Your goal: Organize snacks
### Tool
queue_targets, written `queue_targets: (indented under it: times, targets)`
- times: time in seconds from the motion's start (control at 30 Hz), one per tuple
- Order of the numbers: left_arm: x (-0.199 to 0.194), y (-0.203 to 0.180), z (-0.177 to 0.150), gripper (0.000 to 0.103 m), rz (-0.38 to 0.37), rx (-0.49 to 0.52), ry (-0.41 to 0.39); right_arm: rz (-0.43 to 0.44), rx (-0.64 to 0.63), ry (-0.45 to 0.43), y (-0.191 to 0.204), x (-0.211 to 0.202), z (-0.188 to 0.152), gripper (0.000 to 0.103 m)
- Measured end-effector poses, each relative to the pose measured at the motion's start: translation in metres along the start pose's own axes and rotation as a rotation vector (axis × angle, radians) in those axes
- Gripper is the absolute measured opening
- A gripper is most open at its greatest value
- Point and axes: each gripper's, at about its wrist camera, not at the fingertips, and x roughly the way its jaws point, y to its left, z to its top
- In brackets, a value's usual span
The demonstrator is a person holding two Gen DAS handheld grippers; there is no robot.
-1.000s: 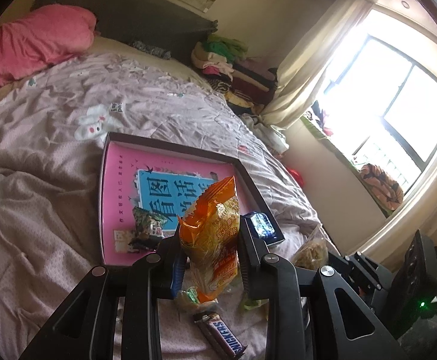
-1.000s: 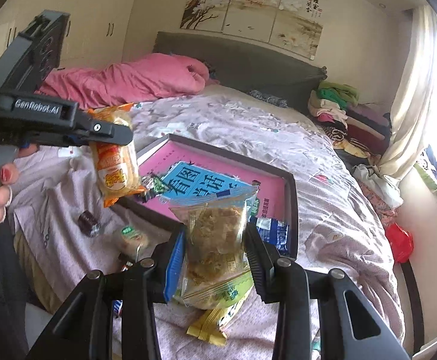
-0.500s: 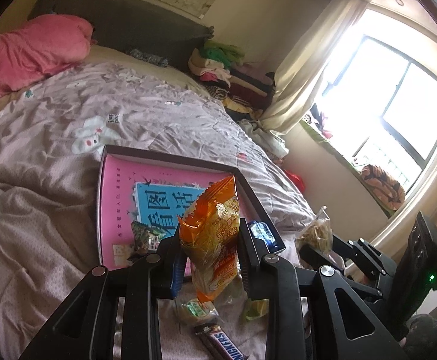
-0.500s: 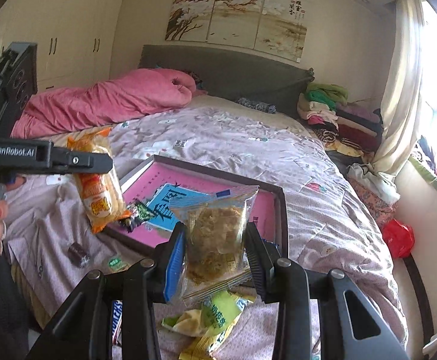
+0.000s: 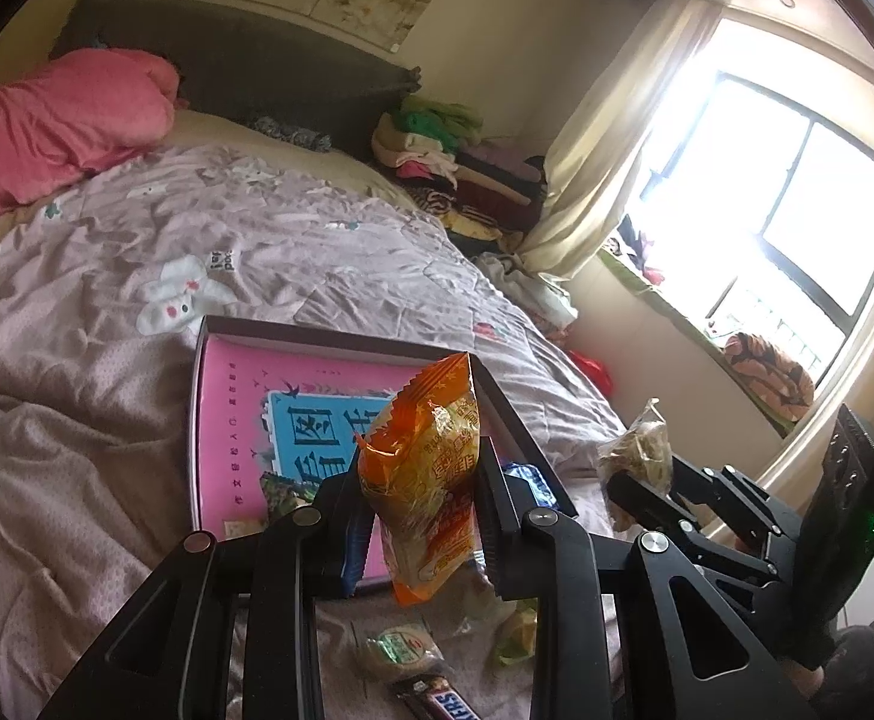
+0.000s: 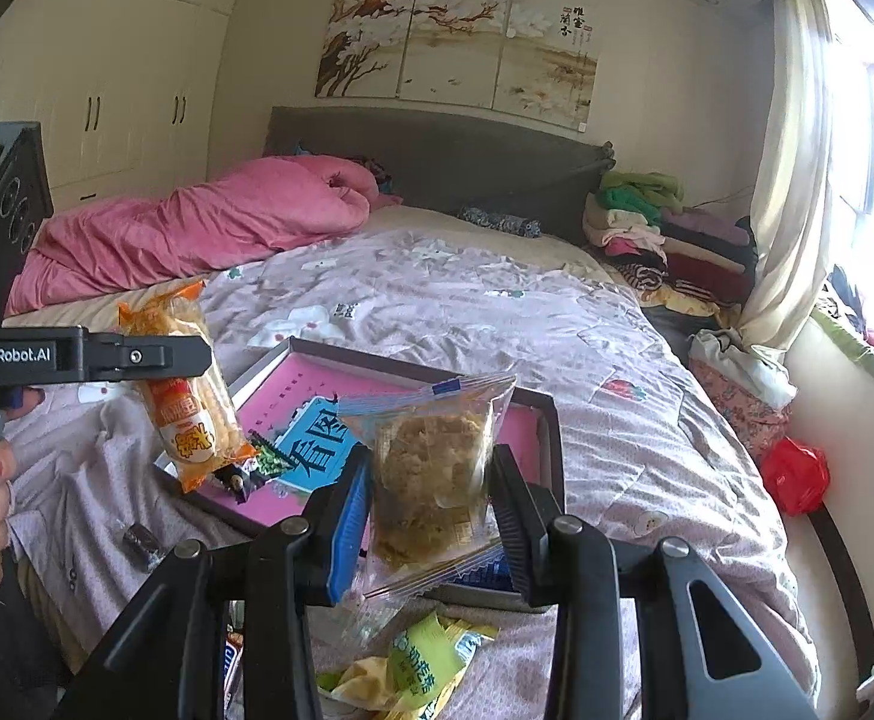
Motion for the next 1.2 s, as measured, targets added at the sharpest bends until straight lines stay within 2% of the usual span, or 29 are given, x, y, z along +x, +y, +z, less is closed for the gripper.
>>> queue_targets:
  times: [0.33,0.87,1.2]
  targets:
    - [0.027,0.007,0.003,0.031,0.008,-0.015,0.038,0.012,0.043,-0.004,-0.008,0.008,0.007,0.04]
    - [0.059,0.017,0.003,0.031,-0.025,-0.045,0.119,0.021,0.144,0.025,-0.025,0.027,0.011,0.04]
    - [0.074,0.027,0.005,0.031,-0.024,-0.055,0.123,0.004,0.166,0.039,-0.032,0.037,0.013,0.04]
